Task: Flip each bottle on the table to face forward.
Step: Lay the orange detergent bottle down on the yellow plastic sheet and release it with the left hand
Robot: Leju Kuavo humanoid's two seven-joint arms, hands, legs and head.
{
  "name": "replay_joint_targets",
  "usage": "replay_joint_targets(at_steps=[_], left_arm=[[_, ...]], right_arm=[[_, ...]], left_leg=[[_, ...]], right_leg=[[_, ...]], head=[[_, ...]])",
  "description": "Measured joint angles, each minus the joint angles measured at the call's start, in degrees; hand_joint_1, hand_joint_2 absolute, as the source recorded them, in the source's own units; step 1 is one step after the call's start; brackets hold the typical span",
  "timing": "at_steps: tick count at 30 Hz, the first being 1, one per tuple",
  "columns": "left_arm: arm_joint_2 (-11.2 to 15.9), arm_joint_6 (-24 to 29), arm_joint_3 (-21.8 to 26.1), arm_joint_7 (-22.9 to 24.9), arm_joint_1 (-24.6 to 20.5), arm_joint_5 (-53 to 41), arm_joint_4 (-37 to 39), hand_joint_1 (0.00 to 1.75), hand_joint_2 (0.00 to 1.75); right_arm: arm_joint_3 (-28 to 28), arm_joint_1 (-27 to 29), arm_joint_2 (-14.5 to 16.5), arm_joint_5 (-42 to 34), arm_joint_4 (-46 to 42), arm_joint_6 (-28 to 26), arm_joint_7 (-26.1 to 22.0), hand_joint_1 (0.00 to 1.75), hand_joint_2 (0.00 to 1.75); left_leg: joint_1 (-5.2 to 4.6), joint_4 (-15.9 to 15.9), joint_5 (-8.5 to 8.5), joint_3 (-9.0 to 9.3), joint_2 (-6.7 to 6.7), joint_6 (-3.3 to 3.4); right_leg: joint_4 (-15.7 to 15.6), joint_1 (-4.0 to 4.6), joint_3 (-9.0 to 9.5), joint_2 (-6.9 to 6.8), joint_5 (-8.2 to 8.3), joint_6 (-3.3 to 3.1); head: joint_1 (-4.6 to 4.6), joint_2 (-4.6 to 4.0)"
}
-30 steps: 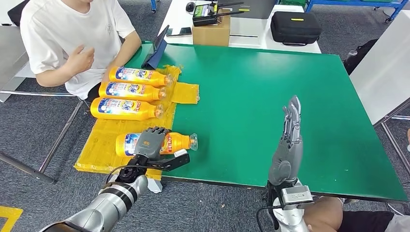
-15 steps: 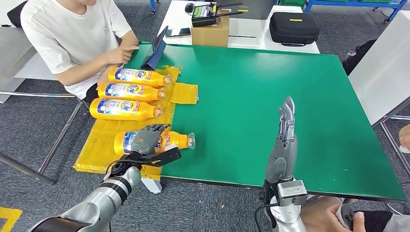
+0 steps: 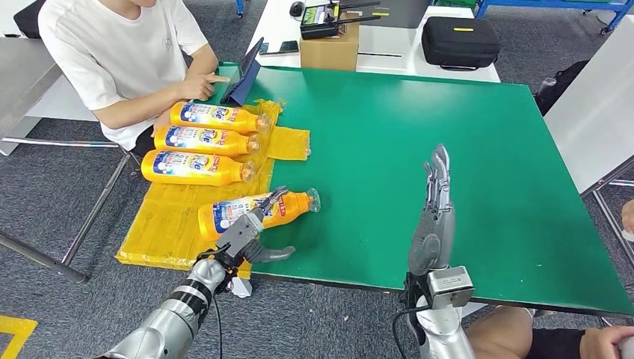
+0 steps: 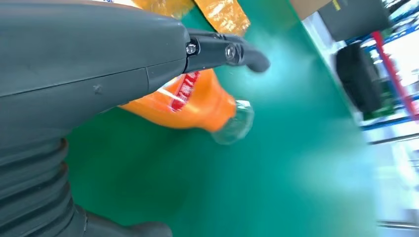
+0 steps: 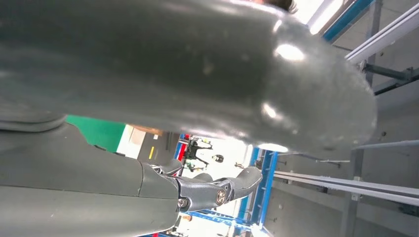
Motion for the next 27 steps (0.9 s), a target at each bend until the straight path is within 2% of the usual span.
replay_joint_targets(at_steps=[7, 11, 13, 17, 22, 24, 27], left_arm=[[-1.4, -5.8, -2.2, 1.6, 6.2, 19.4, -17.4, 0.0, 1.75], [-1.5, -7.7, -5.2, 2.6, 9.4, 25.2, -27.0, 0.0, 1.75], [-1.7, -5.9, -7.1, 2.6, 10.9, 26.6, -31.8, 0.0, 1.75], [-3.1, 3.4, -9.9, 2.2, 13.4, 28.5, -39.7, 0.0, 1.75], [-4.8, 10.8, -12.5, 2.7, 15.5, 36.9, -46.0, 0.0, 1.75], [-5.2, 12.3, -13.6, 3.0, 16.4, 40.5, -48.0, 0.0, 1.75], [-5.4, 12.9, -14.7, 3.0, 17.2, 42.0, -49.9, 0.0, 1.75]], right_arm=[[-0.1, 0.0, 0.0, -0.1, 0.0, -0.5, 0.0, 0.0, 0.0], [-0.1, 0.1, 0.0, 0.0, 0.0, -0.9, 0.0, 0.0, 0.0], [-0.2, 0.2, 0.0, 0.1, -0.1, -1.6, 0.0, 0.0, 0.0], [-0.4, 0.8, 0.0, 0.4, -1.1, -4.8, 0.0, 0.0, 0.0], [-0.2, 2.1, 0.0, -0.4, -4.3, -14.2, 0.0, 0.0, 0.0], [-0.1, 3.0, 0.0, -1.1, -6.3, -18.1, 0.0, 0.0, 0.0], [0.2, 4.0, 0.0, -1.2, -8.6, -20.5, 0.0, 0.0, 0.0]], left_leg=[[0.02, 0.0, 0.0, -0.29, 0.01, -0.01], [0.02, 0.0, -0.02, -0.35, 0.01, 0.01], [0.01, 0.0, -0.02, -0.37, 0.0, 0.01], [0.0, 0.0, -0.03, -0.39, 0.01, 0.03], [0.0, 0.0, -0.04, -0.4, 0.0, 0.03], [0.0, 0.0, -0.04, -0.4, 0.01, 0.02], [0.0, 0.0, -0.05, -0.41, 0.02, 0.02]], right_leg=[[0.0, 0.01, -0.28, 0.02, -0.02, 0.01], [0.0, 0.0, -0.36, 0.03, -0.02, 0.01], [0.0, 0.0, -0.38, 0.03, -0.02, 0.01], [0.0, -0.01, -0.39, 0.03, -0.02, 0.01], [0.0, 0.0, -0.4, 0.03, -0.02, 0.01], [0.0, 0.0, -0.41, 0.03, -0.02, 0.01], [0.0, 0.0, -0.43, 0.04, -0.02, 0.01]], head=[[0.0, 0.01], [0.0, 0.01], [0.01, 0.01], [0.0, 0.01], [-0.01, -0.01], [-0.01, 0.01], [-0.01, 0.0]])
